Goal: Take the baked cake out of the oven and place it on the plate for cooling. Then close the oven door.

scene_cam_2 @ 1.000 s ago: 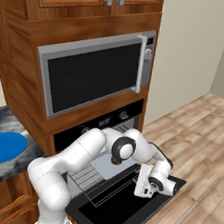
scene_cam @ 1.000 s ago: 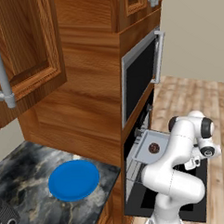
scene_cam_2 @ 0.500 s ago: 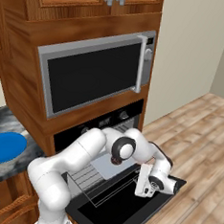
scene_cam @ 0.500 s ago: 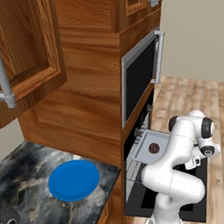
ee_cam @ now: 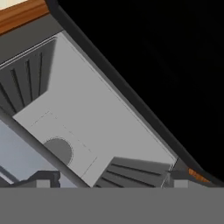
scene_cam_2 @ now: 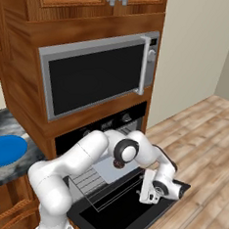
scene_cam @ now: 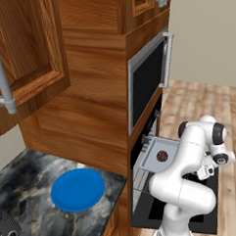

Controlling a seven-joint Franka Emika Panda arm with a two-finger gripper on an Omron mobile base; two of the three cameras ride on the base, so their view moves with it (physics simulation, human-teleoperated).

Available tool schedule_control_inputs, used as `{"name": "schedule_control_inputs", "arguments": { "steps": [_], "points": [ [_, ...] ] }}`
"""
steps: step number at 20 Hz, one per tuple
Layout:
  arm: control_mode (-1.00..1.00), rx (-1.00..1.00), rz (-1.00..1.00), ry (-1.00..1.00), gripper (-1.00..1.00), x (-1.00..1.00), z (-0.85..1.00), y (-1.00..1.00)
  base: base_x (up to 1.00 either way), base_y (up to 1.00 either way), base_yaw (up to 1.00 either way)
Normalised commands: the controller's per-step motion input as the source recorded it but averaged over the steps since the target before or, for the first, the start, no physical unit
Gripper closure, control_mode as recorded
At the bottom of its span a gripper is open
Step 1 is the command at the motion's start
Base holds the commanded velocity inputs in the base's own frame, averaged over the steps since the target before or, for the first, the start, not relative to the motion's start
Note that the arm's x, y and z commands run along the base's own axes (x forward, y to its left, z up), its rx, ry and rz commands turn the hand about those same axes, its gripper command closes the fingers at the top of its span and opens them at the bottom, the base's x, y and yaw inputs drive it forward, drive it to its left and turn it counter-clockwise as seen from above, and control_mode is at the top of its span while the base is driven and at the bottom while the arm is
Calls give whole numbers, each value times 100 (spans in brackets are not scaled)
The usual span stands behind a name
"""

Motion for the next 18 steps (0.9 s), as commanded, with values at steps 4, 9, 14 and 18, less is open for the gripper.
{"name": "schedule_control_inputs", "arguments": {
  "steps": [4,9,14,18],
  "points": [
    [-100,-3,0,0,-100,-31,-2,-18,0,0,0],
    [-100,-5,-2,0,-100,-29,14,-6,0,0,0],
    [-100,-8,-3,1,-100,-23,23,-2,0,0,0],
    [-100,-11,0,4,-100,-15,31,0,0,0,0]
  ]
}}
